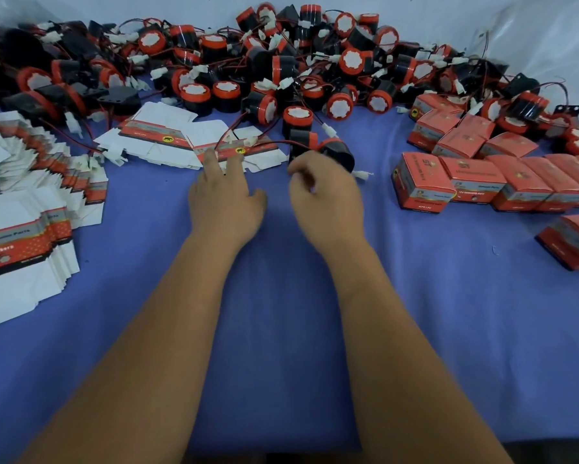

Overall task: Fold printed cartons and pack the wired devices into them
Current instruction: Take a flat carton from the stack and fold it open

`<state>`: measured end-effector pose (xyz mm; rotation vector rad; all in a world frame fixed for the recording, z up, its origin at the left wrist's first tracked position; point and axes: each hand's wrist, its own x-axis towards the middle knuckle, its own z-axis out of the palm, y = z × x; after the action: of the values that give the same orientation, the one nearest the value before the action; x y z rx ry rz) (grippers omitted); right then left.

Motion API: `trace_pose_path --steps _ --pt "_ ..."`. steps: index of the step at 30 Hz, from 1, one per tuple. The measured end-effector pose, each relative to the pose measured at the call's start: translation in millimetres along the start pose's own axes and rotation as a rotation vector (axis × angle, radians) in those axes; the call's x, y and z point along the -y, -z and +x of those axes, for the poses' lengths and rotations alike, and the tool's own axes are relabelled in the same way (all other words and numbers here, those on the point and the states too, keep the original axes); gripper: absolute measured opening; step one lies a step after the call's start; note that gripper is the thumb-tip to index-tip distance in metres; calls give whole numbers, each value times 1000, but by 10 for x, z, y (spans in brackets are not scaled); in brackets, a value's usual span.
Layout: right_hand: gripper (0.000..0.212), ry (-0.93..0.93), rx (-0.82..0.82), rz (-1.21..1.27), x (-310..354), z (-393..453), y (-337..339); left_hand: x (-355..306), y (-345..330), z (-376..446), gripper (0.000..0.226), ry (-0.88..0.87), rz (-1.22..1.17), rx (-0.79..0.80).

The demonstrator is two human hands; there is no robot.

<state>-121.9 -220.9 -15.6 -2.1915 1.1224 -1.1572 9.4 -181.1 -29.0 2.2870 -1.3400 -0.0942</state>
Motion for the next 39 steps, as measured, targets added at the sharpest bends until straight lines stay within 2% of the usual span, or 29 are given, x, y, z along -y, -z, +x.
trace_pose_path --steps 2,4,9,11,13,15,17,19,21,23,24,26,29,32,34,36,39 --pt "26 157 189 -119 38 -27 -113 -5 13 -6 62 15 9 -72" --pt "39 179 330 -185 23 -4 -178 11 33 -9 59 34 12 -133" --pt "66 -100 529 -422 -228 319 -73 62 69 -43 72 66 -32 -182" --pt "70 -237 461 -504 -310 406 -9 69 67 -55 69 77 -40 -191" --pt "63 -307 294 -558 -322 421 26 72 58 -59 58 79 -66 -238" --pt "44 -235 148 -663 -291 385 12 71 71 -41 42 77 -106 -294" --pt "27 -114 88 -718 -233 334 -52 73 73 -24 34 38 -131 -285" --pt "33 -78 61 -631 -135 289 -117 71 49 -13 44 -72 -102 -177" --pt "44 -126 72 -343 -48 253 -156 54 50 -28 46 -154 -63 -60" --pt "37 -200 133 -16 -10 208 -178 40 71 -52 34 -148 -111 -103" --pt "36 -228 198 32 0 174 -173 32 90 -67 28 -110 -167 -160" --pt "46 -194 327 -32 -56 105 -151 18 108 -87 25 -18 -254 -206" --pt "47 -66 438 -231 -110 68 -97 31 118 -84 26 73 -328 -161" --pt "56 -43 526 -246 -120 68 -23 63 123 -56 26 110 -380 -158" --pt "63 -30 561 -224 -129 73 31 76 119 -40 24 147 -525 -136" --pt "55 -25 505 -158 -146 71 64 92 121 -23 25 177 -709 -127" --pt "30 -87 406 -54 -188 80 83 108 167 -8 25 227 -961 -166"
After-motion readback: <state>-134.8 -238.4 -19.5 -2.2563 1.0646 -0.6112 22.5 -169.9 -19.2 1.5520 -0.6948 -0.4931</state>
